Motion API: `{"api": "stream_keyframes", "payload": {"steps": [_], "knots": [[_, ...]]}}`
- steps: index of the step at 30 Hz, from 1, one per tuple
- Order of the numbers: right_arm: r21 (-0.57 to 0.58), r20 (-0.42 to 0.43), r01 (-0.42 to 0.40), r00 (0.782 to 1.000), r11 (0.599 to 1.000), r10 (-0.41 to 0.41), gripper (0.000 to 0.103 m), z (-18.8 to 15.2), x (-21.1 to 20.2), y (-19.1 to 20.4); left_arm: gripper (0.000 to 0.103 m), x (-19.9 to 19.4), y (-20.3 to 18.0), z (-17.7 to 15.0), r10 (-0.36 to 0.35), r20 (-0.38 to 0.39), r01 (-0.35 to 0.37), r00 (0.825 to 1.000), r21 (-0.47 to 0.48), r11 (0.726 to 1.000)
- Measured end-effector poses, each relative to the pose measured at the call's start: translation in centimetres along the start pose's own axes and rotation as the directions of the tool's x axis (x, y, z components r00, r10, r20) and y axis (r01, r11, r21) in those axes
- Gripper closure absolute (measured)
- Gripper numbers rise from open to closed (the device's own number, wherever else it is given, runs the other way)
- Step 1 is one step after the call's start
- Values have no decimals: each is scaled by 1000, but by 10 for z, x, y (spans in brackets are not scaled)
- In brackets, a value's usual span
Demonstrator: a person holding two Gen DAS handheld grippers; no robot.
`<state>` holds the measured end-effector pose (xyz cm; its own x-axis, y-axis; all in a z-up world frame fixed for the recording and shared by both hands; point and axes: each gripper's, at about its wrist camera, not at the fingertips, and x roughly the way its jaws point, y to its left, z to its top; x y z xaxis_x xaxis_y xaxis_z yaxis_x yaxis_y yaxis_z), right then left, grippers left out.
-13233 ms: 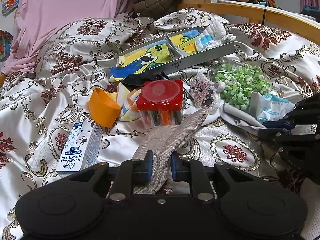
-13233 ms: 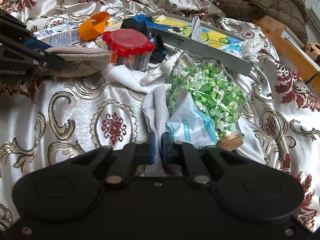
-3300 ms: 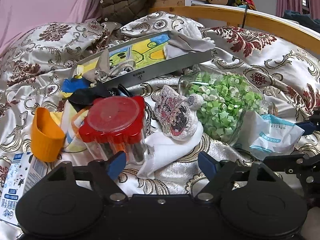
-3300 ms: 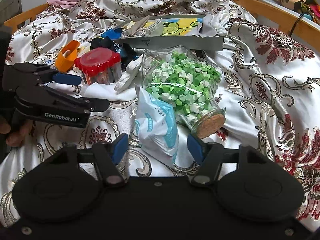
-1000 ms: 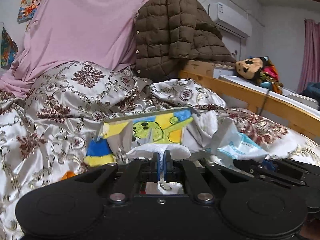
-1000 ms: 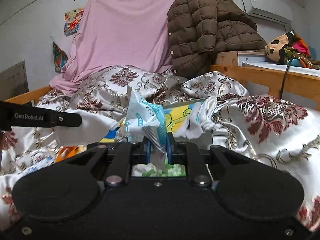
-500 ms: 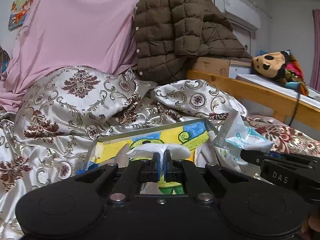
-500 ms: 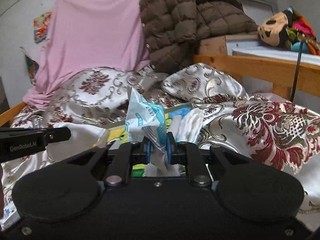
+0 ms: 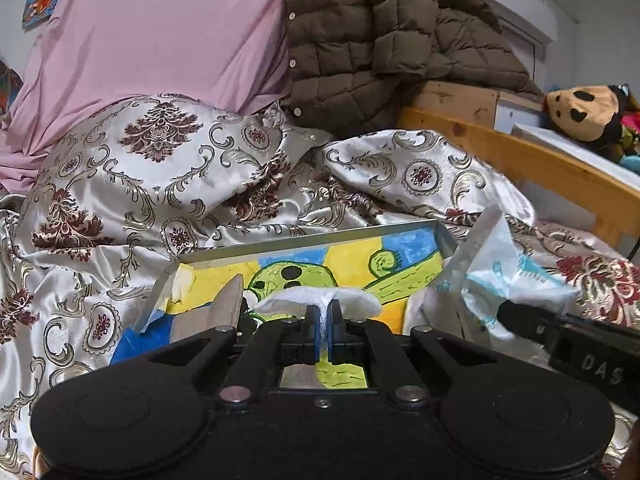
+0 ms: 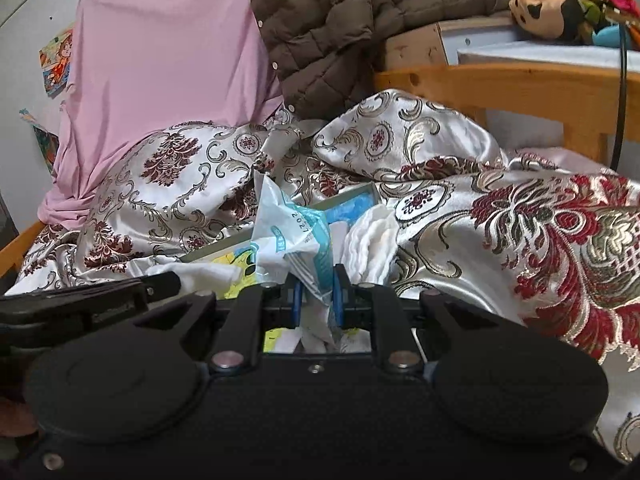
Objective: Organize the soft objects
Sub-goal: 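Lift the sock and packet and carry both over the tin tray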
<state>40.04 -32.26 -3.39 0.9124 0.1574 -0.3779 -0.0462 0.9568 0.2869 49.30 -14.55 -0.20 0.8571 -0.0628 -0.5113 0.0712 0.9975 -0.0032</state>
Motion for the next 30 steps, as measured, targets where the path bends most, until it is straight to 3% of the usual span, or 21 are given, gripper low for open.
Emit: {"api": "stream_keyframes", "payload": {"steps": [13,30], "knots": [[31,-45,-25,999,999,27,94,4,23,-8,101,28,0,-4,45,-94,-48,995,-36,998],[55,-67,-19,998,998,23,91,-1,18,-9,99,33,3,-5,76,-174,-86,982,-51,995]]}}
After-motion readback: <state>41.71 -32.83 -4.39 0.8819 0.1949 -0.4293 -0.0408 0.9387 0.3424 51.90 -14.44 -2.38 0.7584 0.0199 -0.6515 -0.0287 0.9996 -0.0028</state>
